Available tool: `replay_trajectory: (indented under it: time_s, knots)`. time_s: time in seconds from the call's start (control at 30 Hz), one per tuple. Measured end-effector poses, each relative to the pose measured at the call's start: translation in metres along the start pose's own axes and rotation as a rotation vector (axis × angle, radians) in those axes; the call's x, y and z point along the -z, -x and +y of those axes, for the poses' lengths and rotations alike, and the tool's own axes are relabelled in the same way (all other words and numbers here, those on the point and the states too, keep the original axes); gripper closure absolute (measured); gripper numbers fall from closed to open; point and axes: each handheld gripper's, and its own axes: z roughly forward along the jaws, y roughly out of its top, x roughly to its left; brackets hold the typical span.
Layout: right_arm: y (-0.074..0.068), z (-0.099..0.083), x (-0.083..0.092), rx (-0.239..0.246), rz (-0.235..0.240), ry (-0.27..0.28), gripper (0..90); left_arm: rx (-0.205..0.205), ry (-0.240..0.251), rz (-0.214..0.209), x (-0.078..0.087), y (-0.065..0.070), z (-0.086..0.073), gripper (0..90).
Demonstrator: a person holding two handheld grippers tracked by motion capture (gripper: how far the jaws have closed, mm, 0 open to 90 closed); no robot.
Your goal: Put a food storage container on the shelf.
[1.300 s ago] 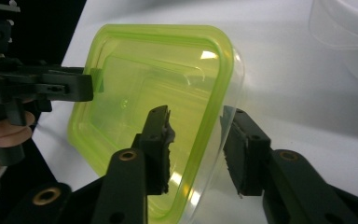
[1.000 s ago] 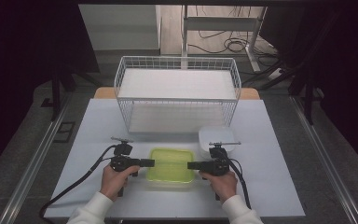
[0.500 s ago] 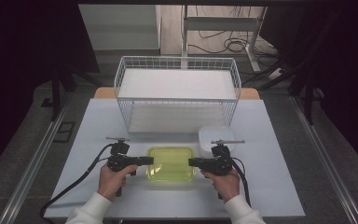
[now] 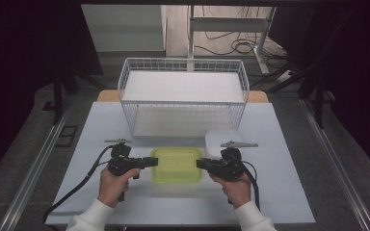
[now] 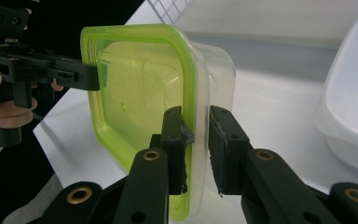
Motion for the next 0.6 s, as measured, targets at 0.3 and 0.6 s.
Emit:
replay_trajectory:
  time_s: [0.3,0.6]
  knots:
    - [-0.009,0.007,0.016,0.061,-0.002,0.059,76.1,-0.056,0.037,0.002,0.008,0.016,0.007,77.4]
    - [-0.018,0.015,0.026,0.095,0.002,0.097,76.1,-0.08,0.064,-0.008,0.017,0.024,0.015,77.4]
